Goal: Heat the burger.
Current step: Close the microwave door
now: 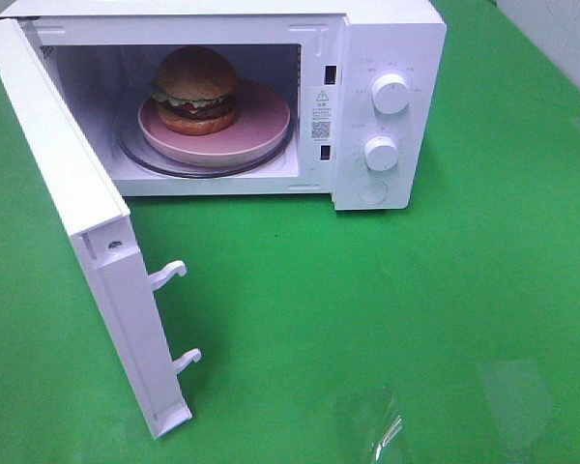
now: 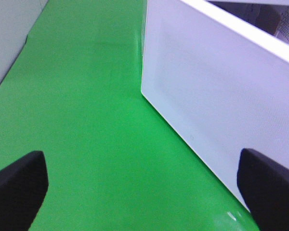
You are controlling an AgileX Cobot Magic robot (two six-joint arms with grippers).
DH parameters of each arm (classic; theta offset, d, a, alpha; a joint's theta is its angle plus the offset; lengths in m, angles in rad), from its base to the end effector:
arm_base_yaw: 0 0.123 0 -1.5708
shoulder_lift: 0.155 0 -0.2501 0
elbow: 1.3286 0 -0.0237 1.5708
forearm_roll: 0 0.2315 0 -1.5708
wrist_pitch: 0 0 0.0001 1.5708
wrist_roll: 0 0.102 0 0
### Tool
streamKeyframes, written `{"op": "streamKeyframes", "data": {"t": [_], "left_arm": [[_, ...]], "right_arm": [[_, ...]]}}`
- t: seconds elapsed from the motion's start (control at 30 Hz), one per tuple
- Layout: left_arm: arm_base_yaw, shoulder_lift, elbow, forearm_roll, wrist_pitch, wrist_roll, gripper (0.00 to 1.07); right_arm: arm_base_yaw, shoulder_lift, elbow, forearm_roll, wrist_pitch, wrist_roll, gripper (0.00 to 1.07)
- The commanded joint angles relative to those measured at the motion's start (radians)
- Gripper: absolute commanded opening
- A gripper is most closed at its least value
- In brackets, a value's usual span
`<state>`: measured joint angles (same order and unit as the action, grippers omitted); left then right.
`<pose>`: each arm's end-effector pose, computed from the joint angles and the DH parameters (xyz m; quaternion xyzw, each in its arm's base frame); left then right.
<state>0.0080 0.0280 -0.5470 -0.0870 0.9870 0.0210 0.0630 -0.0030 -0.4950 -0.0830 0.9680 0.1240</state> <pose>0.0254 -0.0072 0.2821 0.0059 0.8273 -0.0354 0.5605 0.0275 -0.0053 0.2705 0.0249 0.8276 0.0109 0.5606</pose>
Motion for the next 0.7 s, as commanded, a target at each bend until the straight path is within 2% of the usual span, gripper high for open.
{"op": "streamKeyframes", "data": {"t": [0.03,0.07,0.1,0.13,0.17,0.2,0.23,0.27,0.3,0.33,0.37,0.4,0.57,0.6,0.67,0.7], "left_arm": [[-0.004,0.052,-0.008,-0.008,-0.114,-0.009,0.82],[-0.004,0.052,-0.008,-0.008,-0.114,-0.009,0.82],[-0.004,0.082,-0.008,-0.010,-0.156,-0.009,0.65],[-0.004,0.082,-0.008,-0.010,-0.156,-0.009,0.65],[-0.004,0.110,-0.008,-0.010,-0.188,-0.009,0.48],[-0.004,0.110,-0.008,-0.010,-0.188,-0.009,0.48],[-0.004,0.137,-0.008,-0.010,-0.228,-0.009,0.30],[-0.004,0.137,-0.008,-0.010,-0.228,-0.009,0.30],[-0.004,0.150,-0.008,-0.010,-0.245,-0.009,0.22],[-0.004,0.179,-0.008,-0.011,-0.269,-0.009,0.08],[-0.004,0.179,-0.008,-0.011,-0.269,-0.009,0.08],[-0.004,0.212,-0.008,-0.011,-0.298,-0.006,0.00],[-0.004,0.273,-0.001,-0.011,-0.388,0.030,0.00],[-0.004,0.297,0.016,-0.011,-0.461,0.057,0.00],[-0.004,0.310,0.026,-0.011,-0.498,0.070,0.00],[-0.004,0.331,0.056,-0.015,-0.600,0.089,0.00]], "right_arm": [[-0.004,-0.027,0.002,0.001,-0.009,0.005,0.76],[-0.004,-0.027,0.002,0.001,-0.009,0.005,0.76],[-0.004,-0.027,0.002,0.001,-0.009,0.005,0.76],[-0.004,-0.027,0.002,0.001,-0.009,0.005,0.76],[-0.004,-0.027,0.002,0.001,-0.009,0.005,0.76],[-0.004,-0.027,0.002,0.001,-0.009,0.005,0.76],[-0.004,-0.027,0.002,0.001,-0.009,0.005,0.76],[-0.004,-0.027,0.002,0.001,-0.009,0.005,0.76],[-0.004,-0.027,0.002,0.001,-0.009,0.005,0.76],[-0.004,-0.027,0.002,0.001,-0.009,0.005,0.76],[-0.004,-0.027,0.002,0.001,-0.009,0.005,0.76],[-0.004,-0.027,0.002,0.001,-0.009,0.005,0.76],[-0.004,-0.027,0.002,0.001,-0.009,0.005,0.76],[-0.004,-0.027,0.002,0.001,-0.009,0.005,0.76],[-0.004,-0.027,0.002,0.001,-0.009,0.005,0.76],[-0.004,-0.027,0.002,0.001,-0.009,0.005,0.76]]}}
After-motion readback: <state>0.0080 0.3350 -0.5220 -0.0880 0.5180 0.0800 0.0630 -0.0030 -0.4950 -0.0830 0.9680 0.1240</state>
